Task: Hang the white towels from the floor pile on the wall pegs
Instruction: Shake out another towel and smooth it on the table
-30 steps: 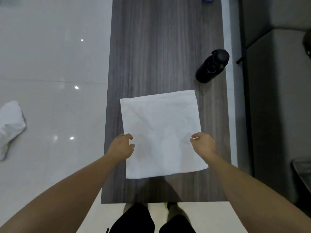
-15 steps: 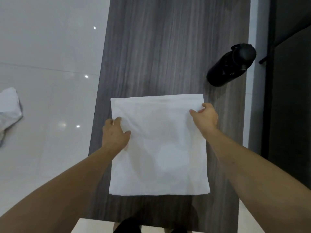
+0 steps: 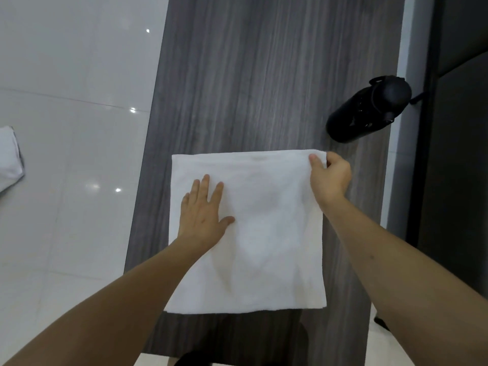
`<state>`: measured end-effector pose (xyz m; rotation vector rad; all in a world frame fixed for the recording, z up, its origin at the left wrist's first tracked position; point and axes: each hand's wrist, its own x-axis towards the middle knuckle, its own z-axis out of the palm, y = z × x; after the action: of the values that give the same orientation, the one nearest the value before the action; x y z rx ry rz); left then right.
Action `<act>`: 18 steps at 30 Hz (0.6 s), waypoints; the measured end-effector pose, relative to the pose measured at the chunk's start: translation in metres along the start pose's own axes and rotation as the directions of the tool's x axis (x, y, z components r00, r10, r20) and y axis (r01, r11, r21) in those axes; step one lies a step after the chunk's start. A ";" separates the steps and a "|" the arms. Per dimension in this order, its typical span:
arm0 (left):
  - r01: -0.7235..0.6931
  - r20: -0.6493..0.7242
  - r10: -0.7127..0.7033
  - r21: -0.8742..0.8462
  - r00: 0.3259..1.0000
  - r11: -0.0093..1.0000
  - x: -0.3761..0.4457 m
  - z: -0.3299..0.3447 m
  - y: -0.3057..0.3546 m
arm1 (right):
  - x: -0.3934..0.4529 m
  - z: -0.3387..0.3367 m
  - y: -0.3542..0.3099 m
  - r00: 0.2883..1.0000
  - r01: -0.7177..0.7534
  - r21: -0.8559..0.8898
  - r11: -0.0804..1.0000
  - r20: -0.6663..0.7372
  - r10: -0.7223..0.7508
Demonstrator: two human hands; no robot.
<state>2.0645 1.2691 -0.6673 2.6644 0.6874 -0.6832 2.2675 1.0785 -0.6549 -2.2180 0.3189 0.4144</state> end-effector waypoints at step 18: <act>0.017 -0.062 -0.018 -0.007 0.998 1.000 -0.012 0.019 -0.014 | 0.035 0.026 -0.019 0.973 0.188 0.106 0.977 -0.155 -0.170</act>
<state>2.0413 1.2687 -0.6794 2.6865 0.7290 -0.6038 2.3019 1.1071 -0.6710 -2.1413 0.2118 0.1328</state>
